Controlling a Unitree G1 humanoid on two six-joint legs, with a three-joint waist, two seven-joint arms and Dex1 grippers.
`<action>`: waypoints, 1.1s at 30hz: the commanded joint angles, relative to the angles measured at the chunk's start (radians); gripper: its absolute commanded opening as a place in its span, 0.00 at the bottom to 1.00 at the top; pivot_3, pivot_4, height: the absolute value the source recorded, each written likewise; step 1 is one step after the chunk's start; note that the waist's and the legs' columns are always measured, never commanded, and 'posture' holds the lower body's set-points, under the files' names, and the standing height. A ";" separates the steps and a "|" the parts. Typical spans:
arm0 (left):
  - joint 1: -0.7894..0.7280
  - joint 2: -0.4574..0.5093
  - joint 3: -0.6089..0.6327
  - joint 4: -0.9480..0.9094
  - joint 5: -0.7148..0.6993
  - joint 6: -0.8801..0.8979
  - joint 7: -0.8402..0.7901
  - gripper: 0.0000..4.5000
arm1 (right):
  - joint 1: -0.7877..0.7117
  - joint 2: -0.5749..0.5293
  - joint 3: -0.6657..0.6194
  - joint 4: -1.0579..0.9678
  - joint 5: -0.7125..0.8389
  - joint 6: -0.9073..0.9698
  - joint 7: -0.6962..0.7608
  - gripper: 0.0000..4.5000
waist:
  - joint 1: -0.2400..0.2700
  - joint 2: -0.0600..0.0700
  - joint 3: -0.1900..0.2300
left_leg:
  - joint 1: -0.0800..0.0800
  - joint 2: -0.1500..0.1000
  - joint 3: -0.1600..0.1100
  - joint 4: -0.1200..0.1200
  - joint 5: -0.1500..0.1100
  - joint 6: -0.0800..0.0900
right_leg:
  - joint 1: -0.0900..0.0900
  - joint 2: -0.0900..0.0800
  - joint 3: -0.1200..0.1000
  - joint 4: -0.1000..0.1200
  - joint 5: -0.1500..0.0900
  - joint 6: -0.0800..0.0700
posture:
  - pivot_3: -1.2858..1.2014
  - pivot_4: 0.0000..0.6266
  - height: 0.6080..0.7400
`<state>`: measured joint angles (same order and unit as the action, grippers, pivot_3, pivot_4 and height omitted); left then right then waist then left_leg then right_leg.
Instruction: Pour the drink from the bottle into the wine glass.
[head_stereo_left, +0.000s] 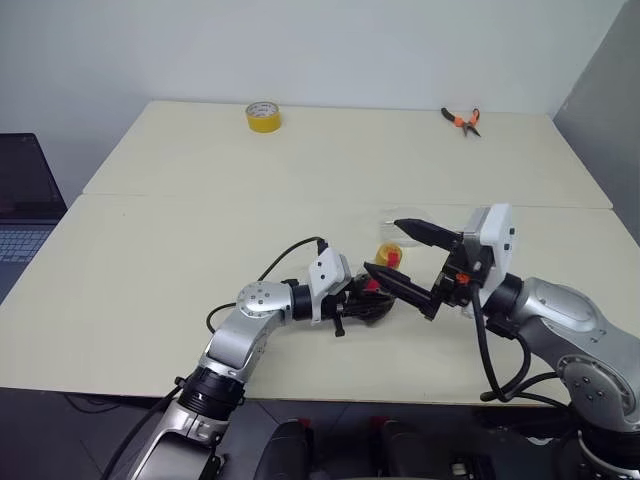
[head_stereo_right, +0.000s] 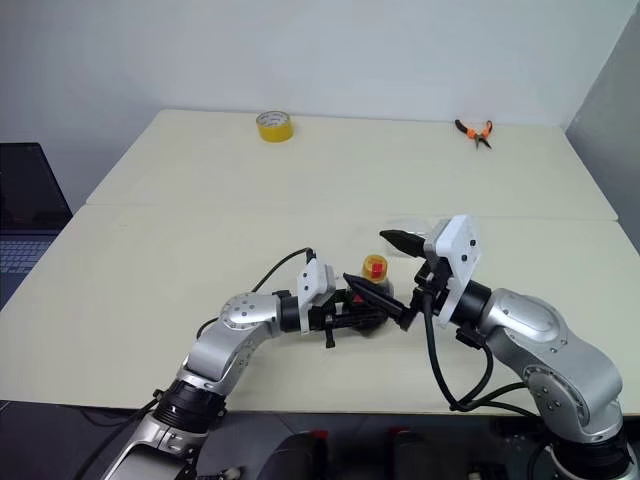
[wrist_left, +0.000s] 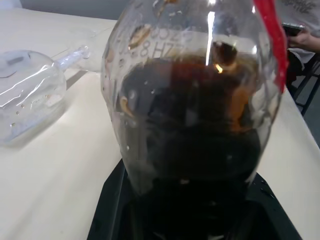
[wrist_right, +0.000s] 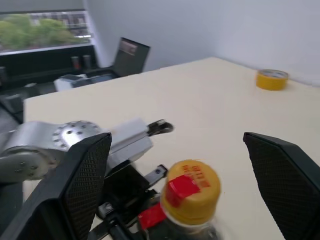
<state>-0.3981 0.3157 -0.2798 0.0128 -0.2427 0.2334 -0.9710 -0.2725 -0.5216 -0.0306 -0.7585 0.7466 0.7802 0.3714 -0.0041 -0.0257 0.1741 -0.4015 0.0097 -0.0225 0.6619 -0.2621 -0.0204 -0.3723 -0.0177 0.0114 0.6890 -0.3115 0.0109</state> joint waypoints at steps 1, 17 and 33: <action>-0.032 -0.014 0.003 -0.002 0.007 -0.040 0.003 0.26 | -0.025 0.023 0.019 -0.049 -0.031 0.013 -0.079 1.00 | 0.000 0.000 0.000 | 0.000 0.000 0.000 0.000 0.000 0.000 | 0.000 0.000 0.000 0.000 0.000 0.000 | 0.52 0.24 1.00; -0.049 -0.021 0.006 0.027 0.017 -0.058 -0.003 0.25 | 0.026 0.031 0.074 -0.038 -0.082 0.003 -0.085 0.96 | 0.000 0.000 0.000 | -0.001 0.000 0.000 0.000 0.000 0.000 | 0.000 0.000 0.000 -0.001 0.000 0.000 | 0.52 0.24 1.00; -0.044 -0.021 0.004 0.026 0.020 -0.061 -0.001 0.25 | 0.021 0.031 0.071 -0.022 -0.105 0.006 -0.068 0.27 | 0.000 0.000 0.000 | -0.001 0.000 0.000 0.000 0.000 0.000 | 0.000 0.000 0.000 -0.001 0.000 0.000 | 0.52 0.24 1.00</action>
<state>-0.4247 0.3055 -0.2799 0.0671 -0.2186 0.2057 -0.9714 -0.2455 -0.4862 0.0452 -0.7678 0.6470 0.7963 0.2918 -0.0042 -0.0257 0.1741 -0.4021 0.0095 -0.0224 0.6615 -0.2623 -0.0202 -0.3727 -0.0176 0.0112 0.6881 -0.3115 0.0110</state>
